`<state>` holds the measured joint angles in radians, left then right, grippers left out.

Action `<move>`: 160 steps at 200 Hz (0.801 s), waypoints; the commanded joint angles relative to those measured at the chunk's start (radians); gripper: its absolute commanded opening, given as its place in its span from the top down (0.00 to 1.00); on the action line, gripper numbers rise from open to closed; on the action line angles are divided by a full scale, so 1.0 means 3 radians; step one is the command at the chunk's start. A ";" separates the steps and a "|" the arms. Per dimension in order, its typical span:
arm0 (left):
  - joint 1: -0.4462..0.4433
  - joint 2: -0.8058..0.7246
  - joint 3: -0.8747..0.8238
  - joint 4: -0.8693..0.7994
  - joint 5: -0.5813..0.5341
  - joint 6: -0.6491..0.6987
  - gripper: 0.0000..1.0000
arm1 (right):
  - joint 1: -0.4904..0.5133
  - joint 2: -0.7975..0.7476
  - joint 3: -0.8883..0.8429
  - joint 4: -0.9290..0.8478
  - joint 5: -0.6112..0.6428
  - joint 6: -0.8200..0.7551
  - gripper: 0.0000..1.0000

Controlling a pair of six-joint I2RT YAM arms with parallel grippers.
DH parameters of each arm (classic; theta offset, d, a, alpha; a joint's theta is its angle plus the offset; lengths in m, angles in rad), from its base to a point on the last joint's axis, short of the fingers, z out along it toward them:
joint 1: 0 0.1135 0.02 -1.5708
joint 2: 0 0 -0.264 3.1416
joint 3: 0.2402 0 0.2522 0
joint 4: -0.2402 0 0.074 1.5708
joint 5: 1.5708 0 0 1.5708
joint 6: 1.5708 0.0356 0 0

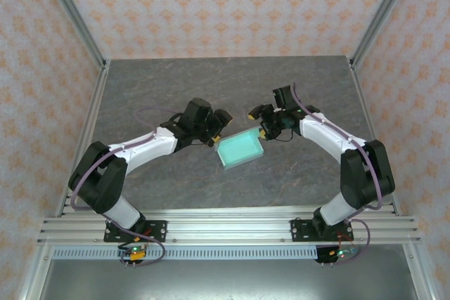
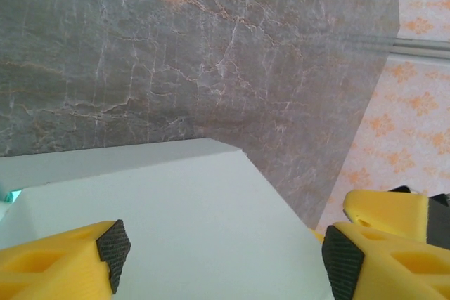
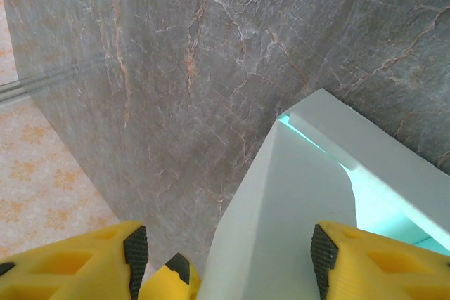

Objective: Fold the paper box

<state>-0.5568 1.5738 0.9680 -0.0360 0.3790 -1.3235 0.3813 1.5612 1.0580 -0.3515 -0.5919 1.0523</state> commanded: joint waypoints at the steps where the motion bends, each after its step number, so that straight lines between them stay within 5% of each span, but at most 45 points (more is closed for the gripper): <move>1: 0.0083 -0.0117 0.0079 -0.0251 0.0014 0.0316 0.17 | 0.0035 0.0019 -0.0014 -0.0037 0.0004 -0.0070 0.35; 23: 0.0109 -0.0286 -0.0010 -0.0580 -0.0218 0.0453 0.08 | 0.0035 0.0032 -0.0023 -0.0056 0.0022 -0.0103 0.35; 53: 0.0102 -0.0294 -0.0171 -0.0427 -0.0082 0.0286 0.01 | 0.0042 0.0051 -0.0049 -0.0027 -0.0011 -0.0087 0.36; 160: -0.0195 -0.0013 -0.0030 -0.0166 0.0059 -0.0070 0.07 | 0.0187 0.0095 -0.0131 0.0117 -0.0072 0.0046 0.40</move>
<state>-0.5995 1.5478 0.9218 -0.1295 0.3706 -1.3151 0.4122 1.5814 1.0336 -0.3313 -0.6056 1.0477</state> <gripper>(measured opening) 0.948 0.608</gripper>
